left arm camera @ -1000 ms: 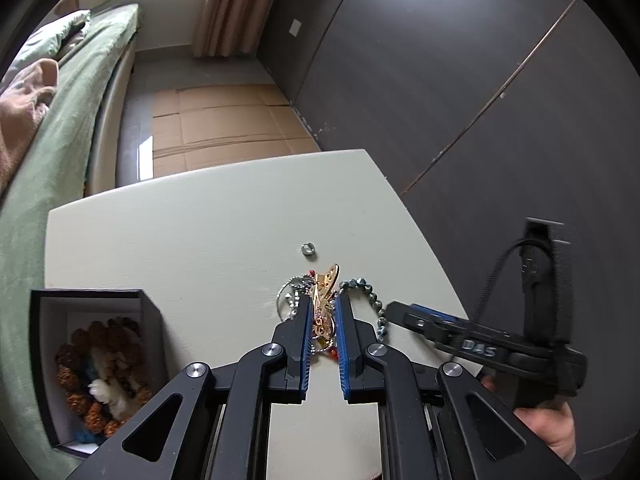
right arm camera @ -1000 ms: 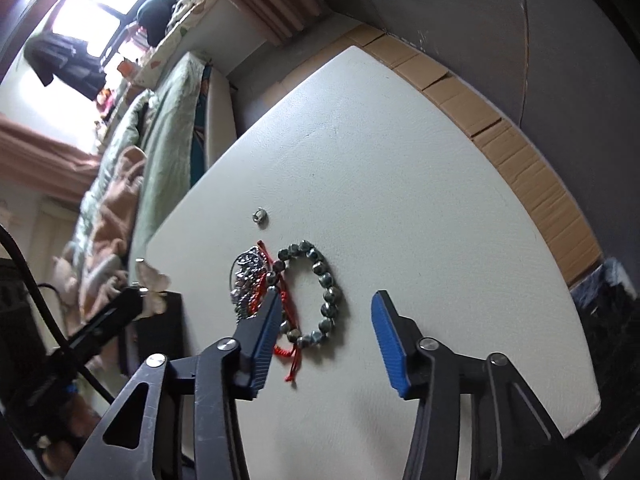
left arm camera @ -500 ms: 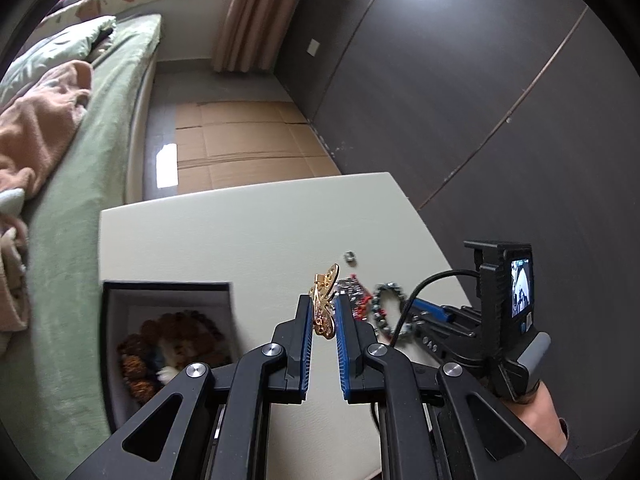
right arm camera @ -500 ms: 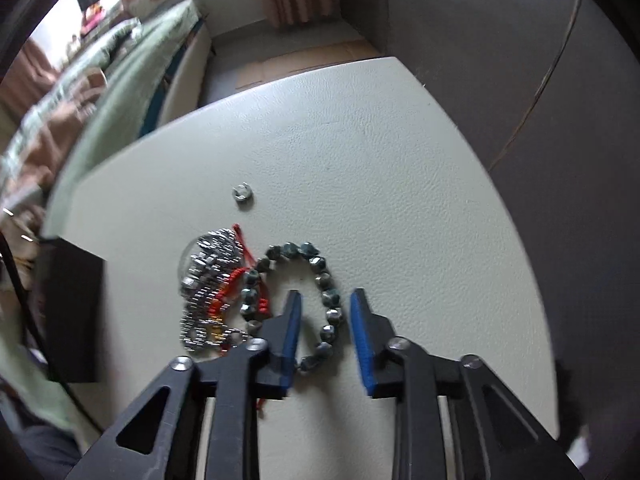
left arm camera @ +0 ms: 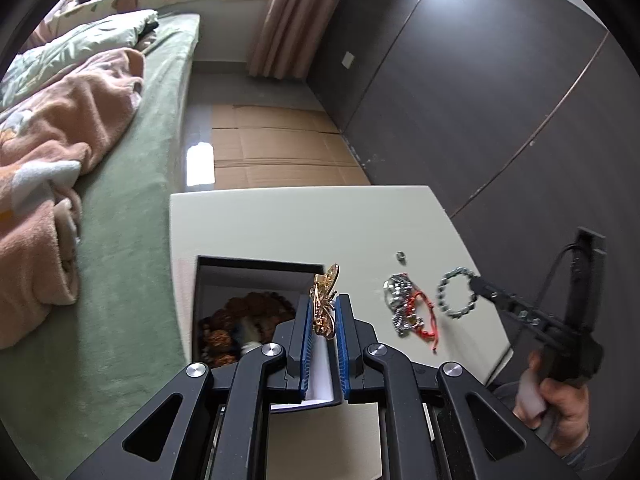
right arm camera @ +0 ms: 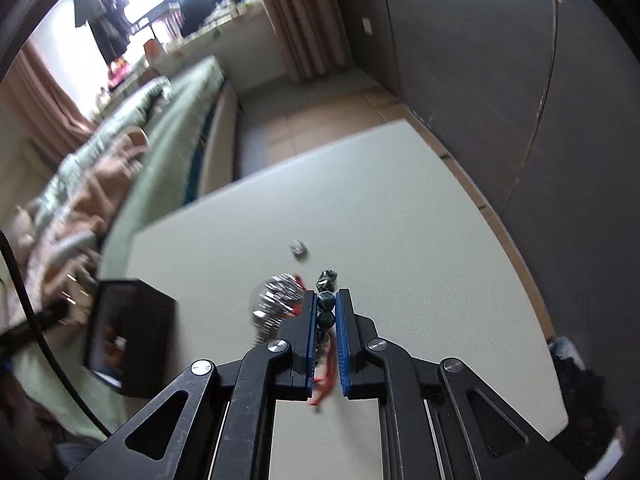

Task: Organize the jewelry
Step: 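Drop the pendant in the box with left gripper while right gripper grasps grey bracelet, then lower the grey bead bracelet into the black box and open the right gripper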

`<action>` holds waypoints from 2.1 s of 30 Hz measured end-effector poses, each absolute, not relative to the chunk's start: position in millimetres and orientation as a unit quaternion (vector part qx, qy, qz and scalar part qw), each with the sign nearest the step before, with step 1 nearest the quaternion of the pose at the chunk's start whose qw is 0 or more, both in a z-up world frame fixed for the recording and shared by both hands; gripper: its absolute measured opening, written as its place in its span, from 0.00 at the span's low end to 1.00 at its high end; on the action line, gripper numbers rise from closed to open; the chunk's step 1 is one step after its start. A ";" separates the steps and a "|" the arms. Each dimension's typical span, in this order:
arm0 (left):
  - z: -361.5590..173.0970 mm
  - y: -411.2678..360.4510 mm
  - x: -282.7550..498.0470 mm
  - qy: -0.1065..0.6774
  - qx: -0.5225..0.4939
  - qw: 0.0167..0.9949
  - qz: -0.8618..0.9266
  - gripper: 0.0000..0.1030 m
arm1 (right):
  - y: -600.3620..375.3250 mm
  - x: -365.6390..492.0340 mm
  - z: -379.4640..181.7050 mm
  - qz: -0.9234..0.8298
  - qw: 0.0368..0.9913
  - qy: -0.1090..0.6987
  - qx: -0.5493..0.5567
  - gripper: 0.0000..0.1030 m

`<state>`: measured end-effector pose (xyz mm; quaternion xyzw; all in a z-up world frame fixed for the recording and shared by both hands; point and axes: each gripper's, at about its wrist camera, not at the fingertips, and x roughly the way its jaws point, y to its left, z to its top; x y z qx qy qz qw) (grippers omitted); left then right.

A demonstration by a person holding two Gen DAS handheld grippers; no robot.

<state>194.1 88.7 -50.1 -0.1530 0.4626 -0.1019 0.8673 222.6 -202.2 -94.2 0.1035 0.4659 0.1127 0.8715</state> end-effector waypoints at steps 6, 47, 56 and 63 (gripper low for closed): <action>-52.9 98.9 193.6 0.464 -0.165 0.865 -0.096 0.12 | -189.7 212.9 -82.2 0.141 0.875 0.448 0.122 0.10; -51.8 142.6 188.5 0.453 -0.207 0.866 -0.047 0.79 | -76.5 221.4 -75.9 0.319 0.817 0.445 0.183 0.40; -47.8 109.7 197.8 0.454 -0.181 0.870 -0.068 0.80 | -135.3 219.1 -69.4 0.283 0.827 0.434 0.220 0.53; -48.3 77.4 206.5 0.458 -0.150 0.872 -0.084 0.80 | -176.2 217.9 -69.9 0.262 0.830 0.427 0.244 0.82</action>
